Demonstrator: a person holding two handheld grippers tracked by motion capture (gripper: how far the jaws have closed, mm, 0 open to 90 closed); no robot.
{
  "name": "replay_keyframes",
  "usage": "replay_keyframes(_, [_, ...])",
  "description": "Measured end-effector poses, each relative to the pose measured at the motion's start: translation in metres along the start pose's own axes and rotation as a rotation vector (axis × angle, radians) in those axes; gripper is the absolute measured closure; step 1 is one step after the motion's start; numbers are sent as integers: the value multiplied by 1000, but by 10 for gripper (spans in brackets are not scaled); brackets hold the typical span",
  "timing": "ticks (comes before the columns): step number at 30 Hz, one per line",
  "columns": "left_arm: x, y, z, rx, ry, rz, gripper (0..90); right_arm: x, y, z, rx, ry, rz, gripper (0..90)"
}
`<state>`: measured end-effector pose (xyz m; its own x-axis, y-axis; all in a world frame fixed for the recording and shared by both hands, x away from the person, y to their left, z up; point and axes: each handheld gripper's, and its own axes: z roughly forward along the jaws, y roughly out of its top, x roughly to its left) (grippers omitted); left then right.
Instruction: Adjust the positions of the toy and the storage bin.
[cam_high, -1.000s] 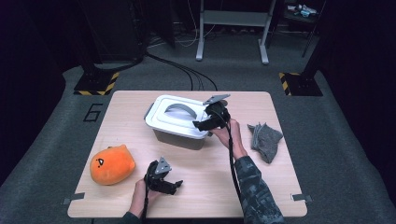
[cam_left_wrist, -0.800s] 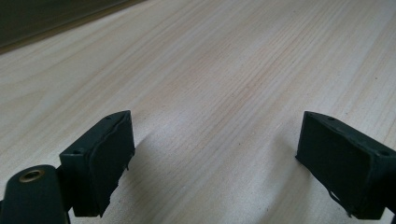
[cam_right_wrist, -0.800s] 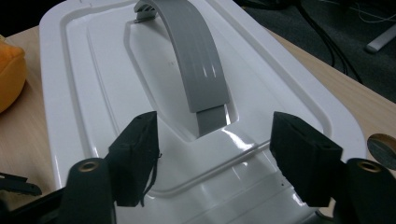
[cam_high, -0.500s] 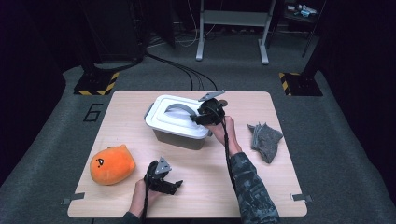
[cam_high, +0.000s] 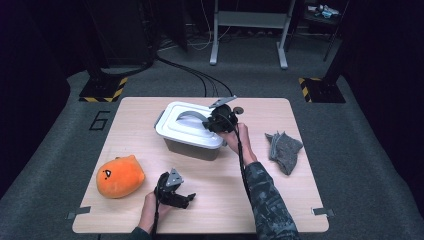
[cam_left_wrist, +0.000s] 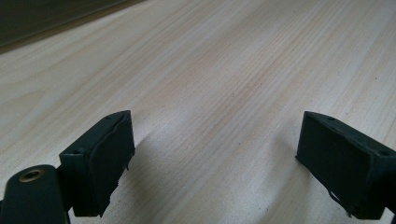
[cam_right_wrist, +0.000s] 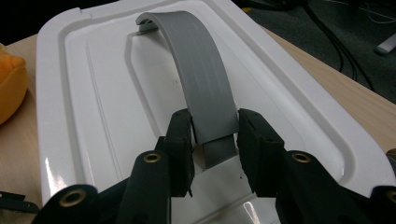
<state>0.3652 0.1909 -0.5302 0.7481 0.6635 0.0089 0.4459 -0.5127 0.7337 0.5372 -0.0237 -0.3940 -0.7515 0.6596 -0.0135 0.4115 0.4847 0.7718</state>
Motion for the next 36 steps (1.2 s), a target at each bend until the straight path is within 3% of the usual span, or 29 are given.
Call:
replay_keyframes(3, [0, 0, 0, 0, 0, 0, 109, 3, 0, -1, 8, -27, -6, 661])
replay_keyframes(14, [0, 0, 0, 0, 0, -2, 109, 16, -3, -11, 49, -118, 46, 665])
replay_keyframes(17, [0, 0, 0, 3, -4, 0, 109, 16, -8, -14, 36, -107, 56, 659])
replay_keyframes(18, [0, 0, 0, 3, -3, 0, 109, 16, -8, -15, 28, -91, 86, 653])
replay_keyframes(21, [0, 0, 0, 3, -4, 0, 109, 10, -7, -15, 30, -47, 62, 535])
replay_keyframes(24, [0, 0, 0, 3, -3, -1, 109, 7, 1, -15, 19, -29, 11, 502])
replay_keyframes(27, [0, 0, 0, 0, 0, -1, 109, 7, 12, -15, 7, 6, -11, 496])
replay_keyframes(31, [0, 0, 0, 3, -4, 0, 109, 6, 21, -10, -5, 8, -34, 574])
replay_keyframes(33, [0, 0, 0, 3, -4, -1, 109, 8, 23, -7, 17, 0, -27, 638])
replay_keyframes(36, [0, 0, 0, 1, -3, -6, 109, 8, 23, -6, 15, -8, -34, 654])
